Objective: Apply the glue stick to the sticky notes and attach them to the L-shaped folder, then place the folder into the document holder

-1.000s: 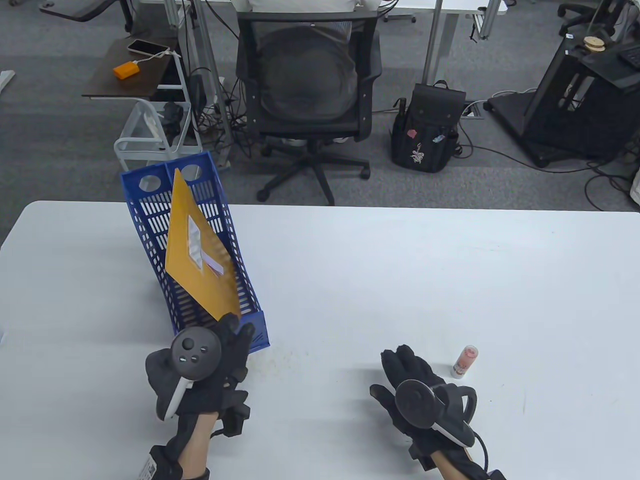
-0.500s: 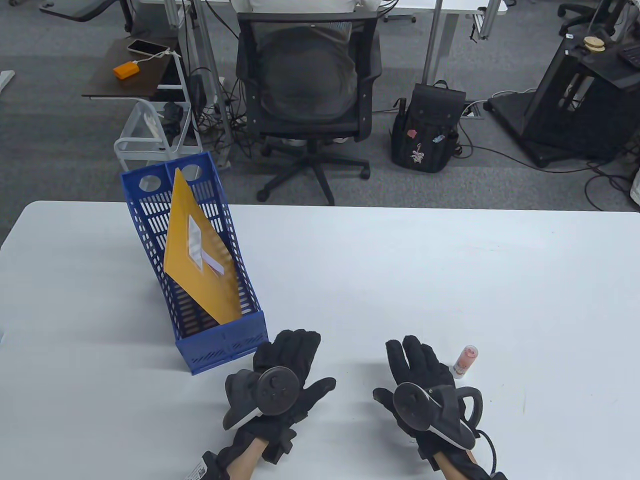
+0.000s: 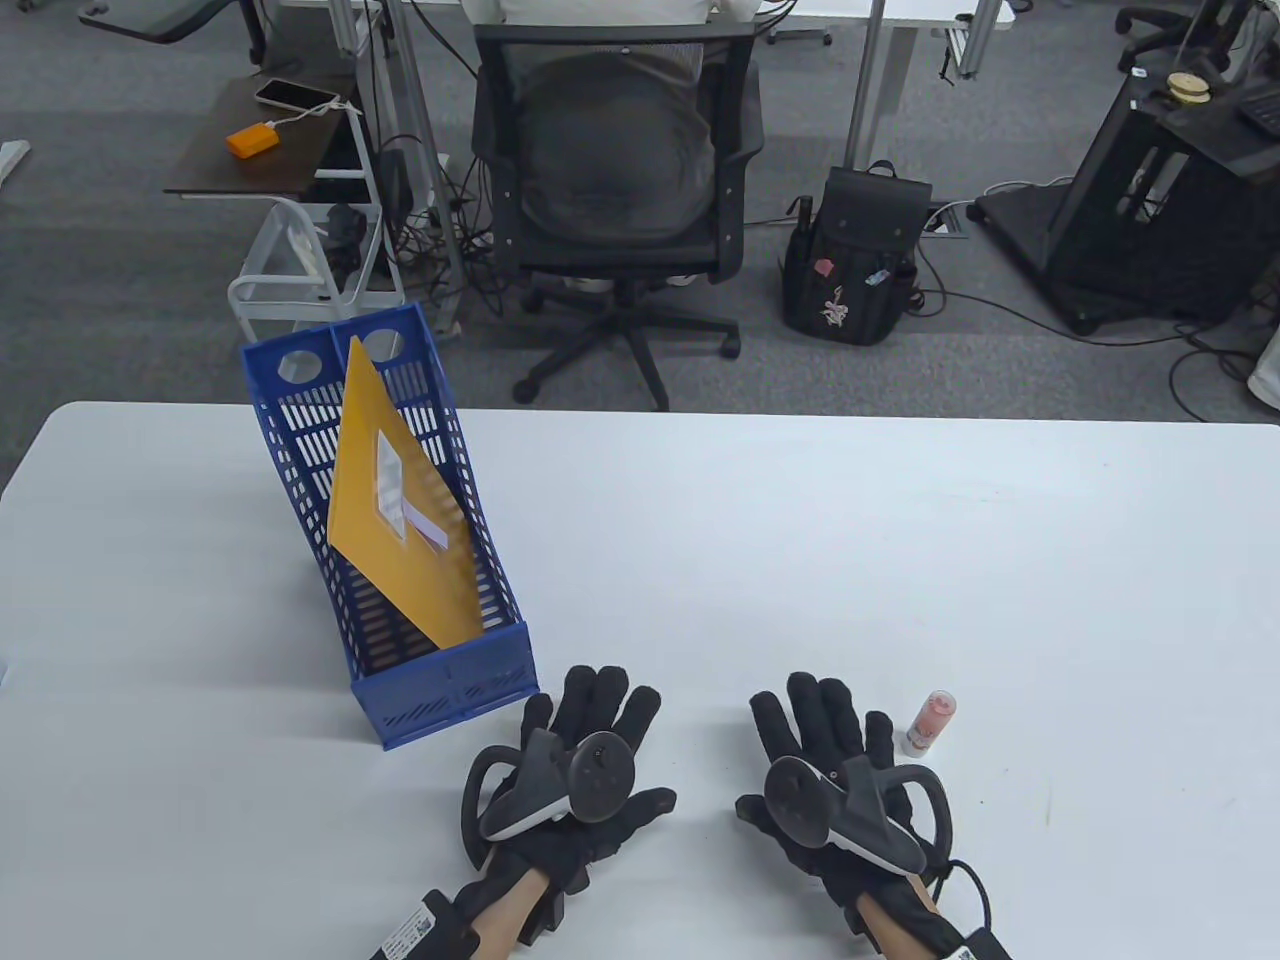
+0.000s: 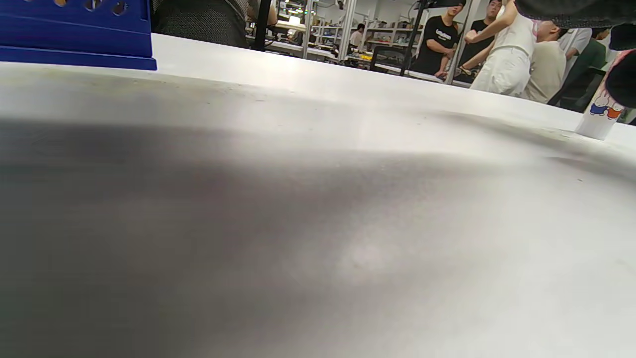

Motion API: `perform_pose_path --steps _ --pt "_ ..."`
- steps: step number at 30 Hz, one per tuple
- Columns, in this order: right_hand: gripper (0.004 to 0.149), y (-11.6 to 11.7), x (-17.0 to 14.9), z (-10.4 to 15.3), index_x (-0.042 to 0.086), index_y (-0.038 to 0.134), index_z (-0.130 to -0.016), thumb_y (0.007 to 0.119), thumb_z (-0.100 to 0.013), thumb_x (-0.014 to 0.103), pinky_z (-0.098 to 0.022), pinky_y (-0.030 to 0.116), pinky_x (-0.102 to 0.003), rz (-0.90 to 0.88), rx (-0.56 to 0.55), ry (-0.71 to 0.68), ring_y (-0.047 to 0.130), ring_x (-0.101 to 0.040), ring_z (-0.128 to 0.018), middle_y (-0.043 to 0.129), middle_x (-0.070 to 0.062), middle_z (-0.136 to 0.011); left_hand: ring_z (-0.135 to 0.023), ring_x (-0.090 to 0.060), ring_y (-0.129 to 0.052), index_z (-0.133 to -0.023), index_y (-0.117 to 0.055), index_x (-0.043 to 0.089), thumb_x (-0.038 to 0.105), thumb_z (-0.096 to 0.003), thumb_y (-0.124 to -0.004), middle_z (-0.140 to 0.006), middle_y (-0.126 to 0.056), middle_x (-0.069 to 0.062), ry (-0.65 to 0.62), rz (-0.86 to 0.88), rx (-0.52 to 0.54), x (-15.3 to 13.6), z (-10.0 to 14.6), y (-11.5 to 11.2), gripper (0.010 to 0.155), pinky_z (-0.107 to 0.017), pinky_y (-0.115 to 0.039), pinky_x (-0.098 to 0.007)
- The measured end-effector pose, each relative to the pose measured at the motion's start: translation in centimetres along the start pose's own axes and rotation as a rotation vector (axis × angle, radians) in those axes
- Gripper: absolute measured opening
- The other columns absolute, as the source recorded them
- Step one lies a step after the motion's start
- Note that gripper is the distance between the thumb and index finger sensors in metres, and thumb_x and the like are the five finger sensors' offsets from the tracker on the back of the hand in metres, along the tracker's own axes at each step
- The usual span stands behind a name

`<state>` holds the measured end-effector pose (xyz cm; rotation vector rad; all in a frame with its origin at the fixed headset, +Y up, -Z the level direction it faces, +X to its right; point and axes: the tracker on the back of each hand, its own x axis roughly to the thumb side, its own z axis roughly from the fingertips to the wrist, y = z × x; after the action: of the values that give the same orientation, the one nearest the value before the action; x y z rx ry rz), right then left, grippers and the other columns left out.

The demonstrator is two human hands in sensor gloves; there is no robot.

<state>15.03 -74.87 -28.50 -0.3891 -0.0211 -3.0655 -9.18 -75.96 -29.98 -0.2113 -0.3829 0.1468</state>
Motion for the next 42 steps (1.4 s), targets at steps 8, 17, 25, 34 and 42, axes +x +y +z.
perform_pose_path --steps 8,17,25,34,42 --pt "0.095 0.0 0.3 0.0 0.026 0.020 -0.114 0.071 -0.045 0.068 -0.070 0.030 -0.073 0.012 0.017 -0.001 0.017 -0.045 -0.105 0.010 -0.015 -0.115 -0.107 -0.028 0.007 -0.105 0.002 0.040 0.073 -0.0449 -0.056 -0.116 0.009 0.000 0.015 0.002 -0.024 -0.3 0.0 0.0 0.090 -0.074 -0.005 -0.065" --pt "0.094 -0.1 0.9 0.1 0.026 0.021 -0.114 0.071 -0.045 0.067 -0.069 0.032 -0.073 0.006 0.011 -0.023 0.020 -0.045 -0.105 0.011 -0.016 -0.115 -0.107 -0.029 0.007 -0.104 0.001 0.044 0.073 -0.0449 -0.057 -0.116 0.009 0.000 0.029 -0.002 -0.026 -0.4 0.2 -0.1 0.088 -0.074 -0.006 -0.065" --pt "0.094 0.0 1.1 0.1 0.025 0.021 -0.114 0.071 -0.046 0.067 -0.069 0.034 -0.073 -0.005 0.019 -0.028 0.023 -0.045 -0.105 0.012 -0.017 -0.115 -0.107 -0.029 0.007 -0.104 0.001 0.044 0.073 -0.0450 -0.057 -0.115 0.009 0.000 0.043 0.002 -0.034 -0.6 0.3 -0.1 0.087 -0.074 -0.006 -0.065" --pt "0.094 0.1 1.3 0.2 0.024 0.022 -0.114 0.071 -0.046 0.067 -0.069 0.035 -0.073 -0.015 0.033 -0.035 0.025 -0.046 -0.105 0.013 -0.018 -0.115 -0.107 -0.029 0.006 -0.104 0.001 0.045 0.073 -0.0454 -0.057 -0.115 0.009 0.000 0.050 0.009 -0.039 -0.7 0.3 -0.2 0.087 -0.074 -0.006 -0.065" --pt "0.093 0.2 1.4 0.2 0.024 0.023 -0.114 0.071 -0.046 0.066 -0.069 0.036 -0.073 -0.021 0.038 -0.036 0.026 -0.046 -0.105 0.013 -0.018 -0.115 -0.107 -0.029 0.006 -0.104 0.000 0.045 0.073 -0.0453 -0.057 -0.115 0.009 0.000 0.056 0.014 -0.054 -0.7 0.3 -0.3 0.087 -0.074 -0.006 -0.065"
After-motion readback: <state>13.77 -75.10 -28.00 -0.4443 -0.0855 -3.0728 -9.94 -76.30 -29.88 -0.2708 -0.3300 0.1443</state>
